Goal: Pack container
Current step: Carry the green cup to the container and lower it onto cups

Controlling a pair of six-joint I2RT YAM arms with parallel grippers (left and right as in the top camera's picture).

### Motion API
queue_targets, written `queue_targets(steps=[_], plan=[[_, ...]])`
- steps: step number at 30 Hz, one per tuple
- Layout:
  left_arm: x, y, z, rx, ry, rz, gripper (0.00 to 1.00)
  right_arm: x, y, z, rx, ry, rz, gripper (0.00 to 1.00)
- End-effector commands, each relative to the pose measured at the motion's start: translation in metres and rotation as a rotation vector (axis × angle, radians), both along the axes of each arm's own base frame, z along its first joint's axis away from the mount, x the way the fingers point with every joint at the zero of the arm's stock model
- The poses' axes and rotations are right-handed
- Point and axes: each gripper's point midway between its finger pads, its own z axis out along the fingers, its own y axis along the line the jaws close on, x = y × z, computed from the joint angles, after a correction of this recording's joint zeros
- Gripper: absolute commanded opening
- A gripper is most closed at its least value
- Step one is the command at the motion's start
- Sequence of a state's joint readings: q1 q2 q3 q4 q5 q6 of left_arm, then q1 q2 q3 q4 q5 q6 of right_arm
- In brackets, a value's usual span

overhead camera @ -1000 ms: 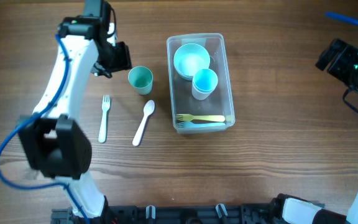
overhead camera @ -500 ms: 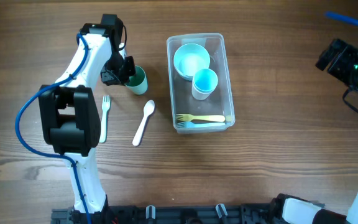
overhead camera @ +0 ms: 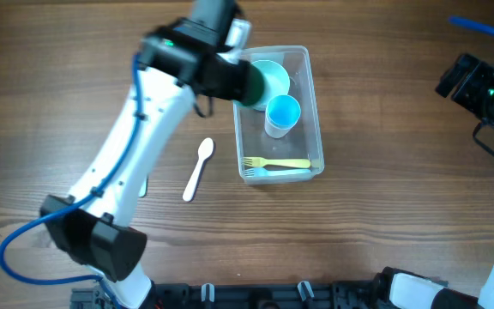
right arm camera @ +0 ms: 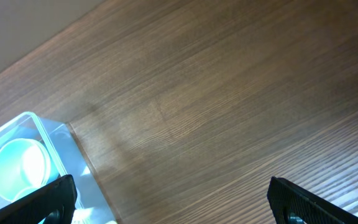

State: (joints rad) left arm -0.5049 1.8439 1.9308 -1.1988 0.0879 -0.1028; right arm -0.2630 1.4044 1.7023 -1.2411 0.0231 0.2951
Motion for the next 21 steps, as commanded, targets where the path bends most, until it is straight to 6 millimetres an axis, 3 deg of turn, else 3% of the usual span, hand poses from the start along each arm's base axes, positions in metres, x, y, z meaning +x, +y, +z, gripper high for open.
queue_targets(steps=[1,4,13,16,21], plan=[[-0.004,-0.037,-0.011,0.088,-0.079,-0.143,0.04,0.001,0.0,-0.005,0.018,0.007,-0.015,1.0],[0.003,-0.052,-0.028,0.099,-0.081,-0.181,0.04,0.001,0.0,-0.005,0.018,0.007,-0.015,1.0],[0.017,-0.059,-0.101,0.174,0.028,-0.201,0.04,0.001,0.0,-0.005,0.018,0.007,-0.015,1.0],[0.019,-0.053,-0.109,0.213,0.038,-0.191,0.04,0.001,0.0,-0.005,0.018,0.007,-0.015,1.0],[0.023,-0.042,-0.114,0.237,0.049,-0.169,0.21,0.001,0.0,-0.005,0.018,0.007,-0.015,1.0]])
